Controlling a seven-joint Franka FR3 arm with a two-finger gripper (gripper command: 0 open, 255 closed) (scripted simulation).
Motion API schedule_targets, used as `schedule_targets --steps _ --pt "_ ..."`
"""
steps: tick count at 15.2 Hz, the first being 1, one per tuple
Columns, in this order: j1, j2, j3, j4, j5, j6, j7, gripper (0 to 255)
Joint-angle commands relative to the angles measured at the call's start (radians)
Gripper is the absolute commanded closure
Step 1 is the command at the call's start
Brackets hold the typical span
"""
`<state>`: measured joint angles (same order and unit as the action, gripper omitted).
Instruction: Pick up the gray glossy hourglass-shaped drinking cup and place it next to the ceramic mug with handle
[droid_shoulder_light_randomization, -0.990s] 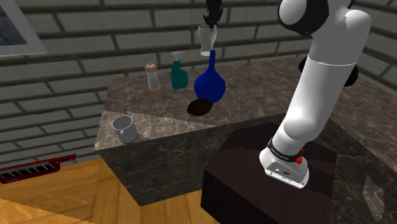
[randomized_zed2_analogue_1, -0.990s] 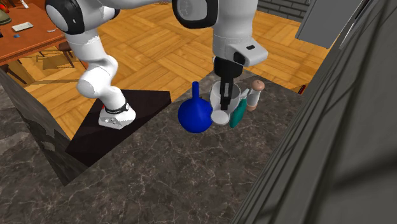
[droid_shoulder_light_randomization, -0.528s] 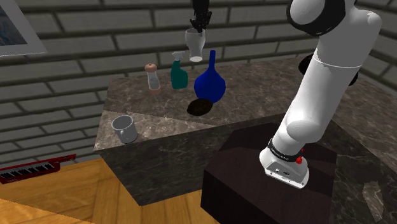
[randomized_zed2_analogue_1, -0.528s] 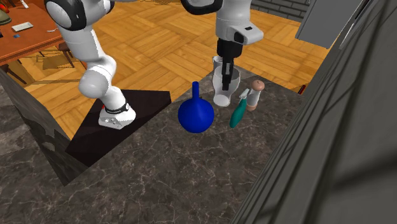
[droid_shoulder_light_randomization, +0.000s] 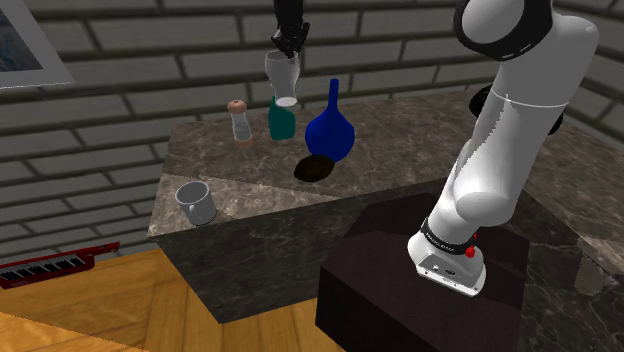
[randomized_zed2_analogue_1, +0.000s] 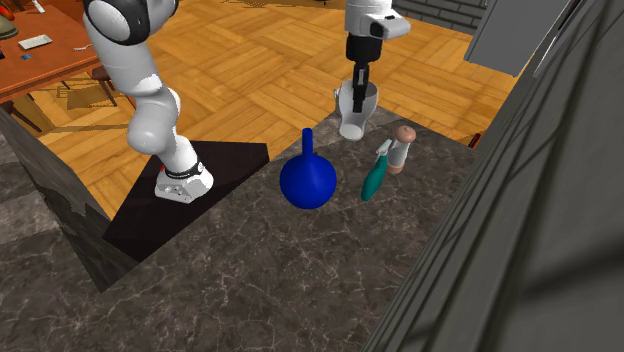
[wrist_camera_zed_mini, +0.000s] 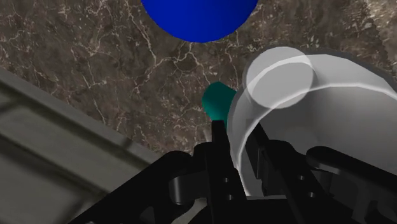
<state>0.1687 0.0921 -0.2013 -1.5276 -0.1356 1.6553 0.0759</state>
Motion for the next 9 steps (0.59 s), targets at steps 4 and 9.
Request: schedule_targets --steps 4,9 --pt "0.063 0.018 0.051 0.030 -0.006 -0.029 0.114 255" --pt "0.124 0.074 0.098 0.109 -0.006 -0.068 0.217 255"
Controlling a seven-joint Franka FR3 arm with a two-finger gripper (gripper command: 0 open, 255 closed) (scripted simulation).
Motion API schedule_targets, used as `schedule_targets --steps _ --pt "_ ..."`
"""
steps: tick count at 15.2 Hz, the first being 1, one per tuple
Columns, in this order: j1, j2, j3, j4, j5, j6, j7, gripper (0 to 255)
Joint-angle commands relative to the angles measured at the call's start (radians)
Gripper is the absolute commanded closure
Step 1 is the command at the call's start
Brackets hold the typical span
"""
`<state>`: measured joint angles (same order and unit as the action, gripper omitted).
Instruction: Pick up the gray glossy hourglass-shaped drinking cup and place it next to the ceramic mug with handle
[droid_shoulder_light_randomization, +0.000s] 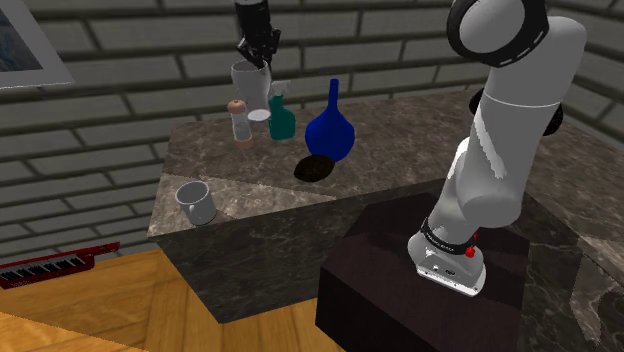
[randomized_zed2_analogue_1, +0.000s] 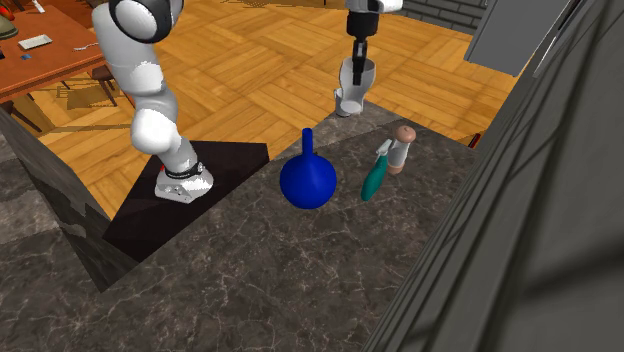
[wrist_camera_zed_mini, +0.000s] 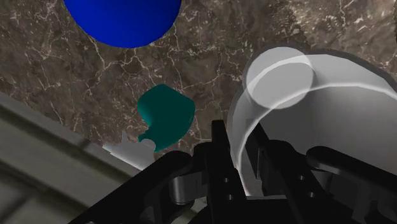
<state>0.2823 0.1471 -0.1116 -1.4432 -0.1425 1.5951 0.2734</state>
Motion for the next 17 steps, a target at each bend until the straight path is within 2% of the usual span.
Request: schedule_targets --steps 1,6,11,17 --pt "0.023 0.034 0.017 0.045 0.001 -0.017 0.039 255" --pt "0.085 0.126 0.056 0.178 -0.001 -0.073 0.135 255" --pt "0.149 0.256 0.086 0.375 -0.004 -0.154 0.217 255" --pt "0.148 0.217 0.087 0.232 -0.004 -0.051 0.232 255"
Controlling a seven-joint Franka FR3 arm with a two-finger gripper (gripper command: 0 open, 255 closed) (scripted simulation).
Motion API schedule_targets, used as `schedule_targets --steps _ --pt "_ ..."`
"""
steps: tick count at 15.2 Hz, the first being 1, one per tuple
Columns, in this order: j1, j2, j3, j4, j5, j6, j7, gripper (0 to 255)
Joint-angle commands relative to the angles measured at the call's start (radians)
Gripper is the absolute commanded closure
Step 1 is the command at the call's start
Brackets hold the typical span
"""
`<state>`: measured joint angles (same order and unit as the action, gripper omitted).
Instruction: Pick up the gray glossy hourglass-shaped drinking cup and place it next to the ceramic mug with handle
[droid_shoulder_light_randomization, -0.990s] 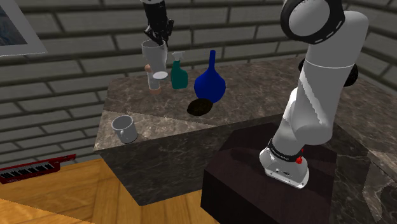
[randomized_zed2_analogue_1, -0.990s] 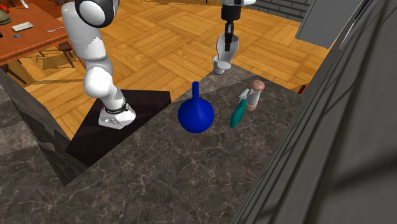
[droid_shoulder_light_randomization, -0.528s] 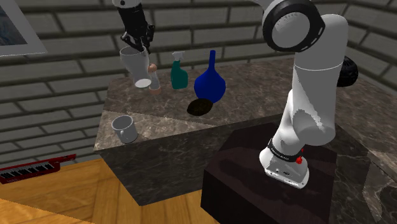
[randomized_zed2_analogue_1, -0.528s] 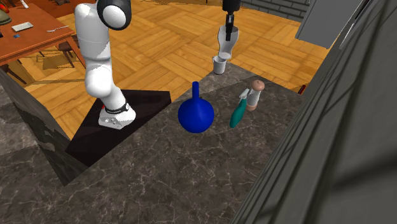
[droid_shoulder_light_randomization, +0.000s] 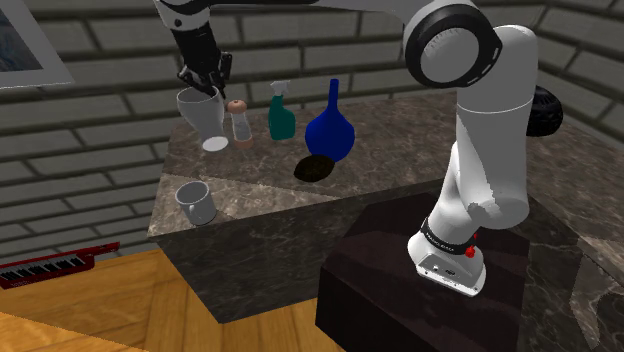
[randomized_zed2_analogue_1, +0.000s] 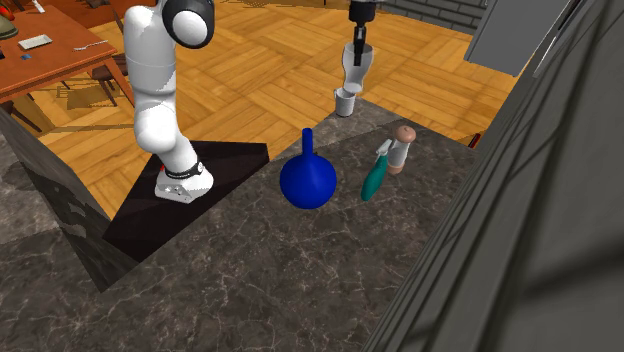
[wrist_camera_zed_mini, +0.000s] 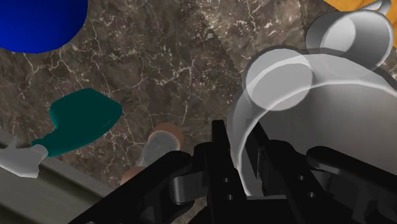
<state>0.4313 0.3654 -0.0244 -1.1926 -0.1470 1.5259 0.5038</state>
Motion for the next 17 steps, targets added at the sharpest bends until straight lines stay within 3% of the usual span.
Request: schedule_targets --steps 1,17 --pt "-0.001 -0.006 0.000 -0.039 0.000 0.034 0.003 255" --pt "-0.005 -0.032 0.000 -0.292 -0.004 0.259 0.034 255"
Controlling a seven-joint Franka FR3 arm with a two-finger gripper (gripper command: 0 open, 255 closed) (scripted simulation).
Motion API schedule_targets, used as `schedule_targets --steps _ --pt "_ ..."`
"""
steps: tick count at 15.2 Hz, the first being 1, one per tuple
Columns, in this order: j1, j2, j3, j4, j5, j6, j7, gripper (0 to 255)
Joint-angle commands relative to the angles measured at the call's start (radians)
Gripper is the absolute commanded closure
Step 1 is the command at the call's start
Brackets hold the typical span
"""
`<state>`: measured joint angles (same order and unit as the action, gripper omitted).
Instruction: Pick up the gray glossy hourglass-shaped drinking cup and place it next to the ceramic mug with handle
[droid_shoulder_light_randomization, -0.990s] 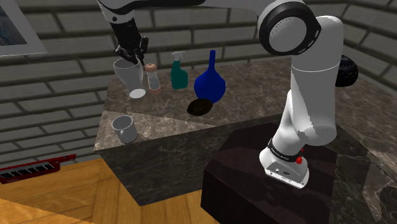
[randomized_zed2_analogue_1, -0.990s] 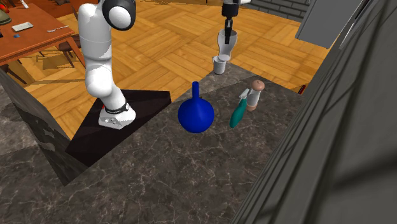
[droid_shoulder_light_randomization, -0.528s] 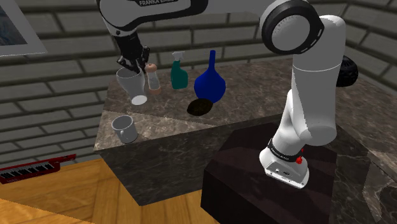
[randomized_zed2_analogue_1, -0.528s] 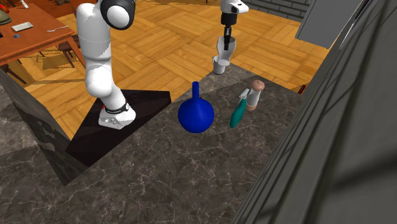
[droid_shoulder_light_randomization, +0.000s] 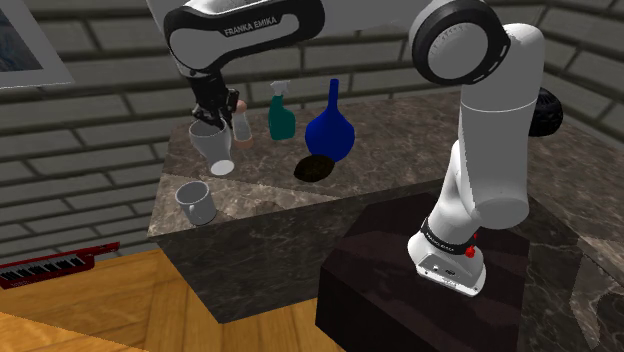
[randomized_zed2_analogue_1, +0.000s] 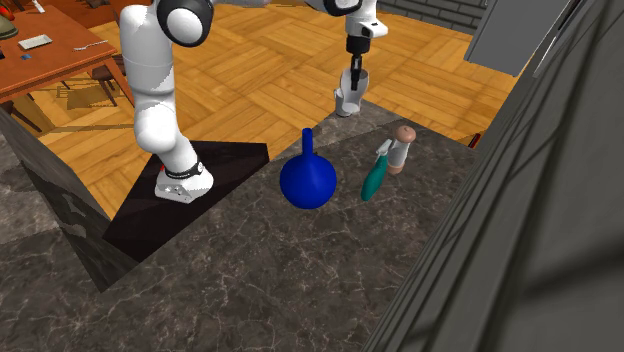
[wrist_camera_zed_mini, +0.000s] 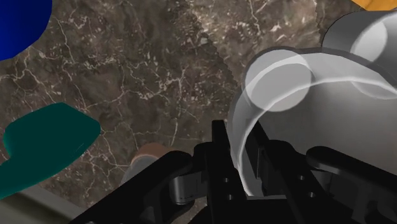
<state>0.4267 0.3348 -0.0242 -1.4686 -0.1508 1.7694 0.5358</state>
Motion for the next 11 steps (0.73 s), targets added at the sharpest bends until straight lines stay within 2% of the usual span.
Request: schedule_targets --steps 1,11 --pt "0.000 -0.001 0.000 -0.028 -0.001 0.028 0.004 255" --pt "-0.002 0.020 -0.001 -0.133 -0.006 0.152 0.022 255"
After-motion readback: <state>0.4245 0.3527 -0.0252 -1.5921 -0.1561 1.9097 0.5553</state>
